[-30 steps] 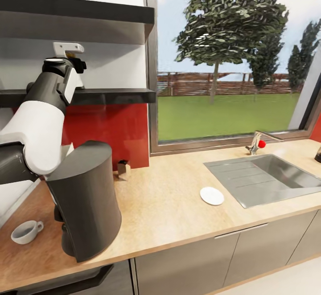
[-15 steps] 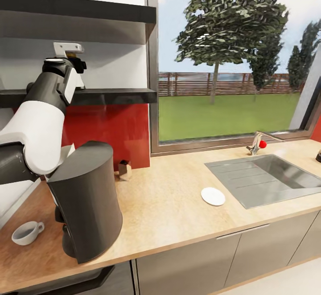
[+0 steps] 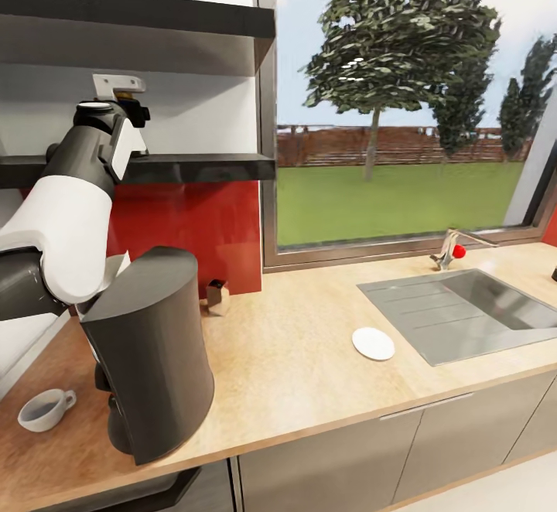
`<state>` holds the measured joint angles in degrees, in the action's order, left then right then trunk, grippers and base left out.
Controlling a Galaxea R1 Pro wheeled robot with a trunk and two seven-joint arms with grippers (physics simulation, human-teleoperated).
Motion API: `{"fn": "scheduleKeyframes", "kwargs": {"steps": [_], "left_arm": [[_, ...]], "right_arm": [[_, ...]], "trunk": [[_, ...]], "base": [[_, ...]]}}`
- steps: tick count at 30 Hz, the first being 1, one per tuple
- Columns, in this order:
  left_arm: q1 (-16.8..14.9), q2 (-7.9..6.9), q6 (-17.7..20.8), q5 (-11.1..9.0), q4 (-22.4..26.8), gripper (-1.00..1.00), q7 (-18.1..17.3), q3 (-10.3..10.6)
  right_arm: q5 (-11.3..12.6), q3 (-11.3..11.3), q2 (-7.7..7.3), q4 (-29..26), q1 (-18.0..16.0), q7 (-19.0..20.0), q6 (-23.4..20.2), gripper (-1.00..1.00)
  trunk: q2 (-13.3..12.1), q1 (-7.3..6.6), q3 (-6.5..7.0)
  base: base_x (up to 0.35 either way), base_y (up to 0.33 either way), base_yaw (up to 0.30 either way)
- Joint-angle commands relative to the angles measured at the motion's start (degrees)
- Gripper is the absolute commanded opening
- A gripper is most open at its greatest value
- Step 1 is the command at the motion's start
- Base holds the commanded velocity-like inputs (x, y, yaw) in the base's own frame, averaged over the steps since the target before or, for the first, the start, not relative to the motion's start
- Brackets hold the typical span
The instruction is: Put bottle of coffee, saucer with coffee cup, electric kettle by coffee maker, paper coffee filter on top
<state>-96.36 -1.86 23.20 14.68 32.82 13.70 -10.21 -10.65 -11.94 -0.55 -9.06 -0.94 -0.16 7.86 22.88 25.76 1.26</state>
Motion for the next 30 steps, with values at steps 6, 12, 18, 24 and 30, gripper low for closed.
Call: {"fn": "scheduleKeyframes", "kwargs": {"steps": [6,12,18,24,30], "left_arm": [[0.0,0.02,0.3,0.3,0.0,1.00,-0.1,-0.1],[0.0,-0.75,0.3,0.2,0.0,1.00,-0.1,-0.1],[0.1,-1.78,0.2,0.2,-0.1,1.00,-0.6,-0.1],[0.1,-2.01,0.2,0.3,0.0,1.00,-0.8,-0.1],[0.1,-2.29,0.2,0.3,0.0,1.00,-0.8,-0.2]], "right_arm": [[-0.6,-0.5,0.01,0.1,0.0,0.0,0.2,1.00],[-0.6,-0.5,0.02,0.1,0.0,0.0,0.2,1.00],[-0.6,-0.5,0.02,0.0,0.0,0.0,0.2,1.00],[-0.6,-0.5,0.02,0.0,0.0,0.0,0.2,1.00],[-0.6,-0.5,0.02,0.0,0.0,0.0,0.2,1.00]], "trunk": [[0.0,0.02,-0.02],[0.0,0.02,-0.02],[0.0,0.02,-0.02],[0.0,0.02,-0.02],[0.0,0.02,-0.02]], "base": [[0.018,0.001,0.000],[0.121,0.032,0.000],[0.183,0.107,0.000],[0.042,0.026,0.000],[0.006,0.004,0.000]]}}
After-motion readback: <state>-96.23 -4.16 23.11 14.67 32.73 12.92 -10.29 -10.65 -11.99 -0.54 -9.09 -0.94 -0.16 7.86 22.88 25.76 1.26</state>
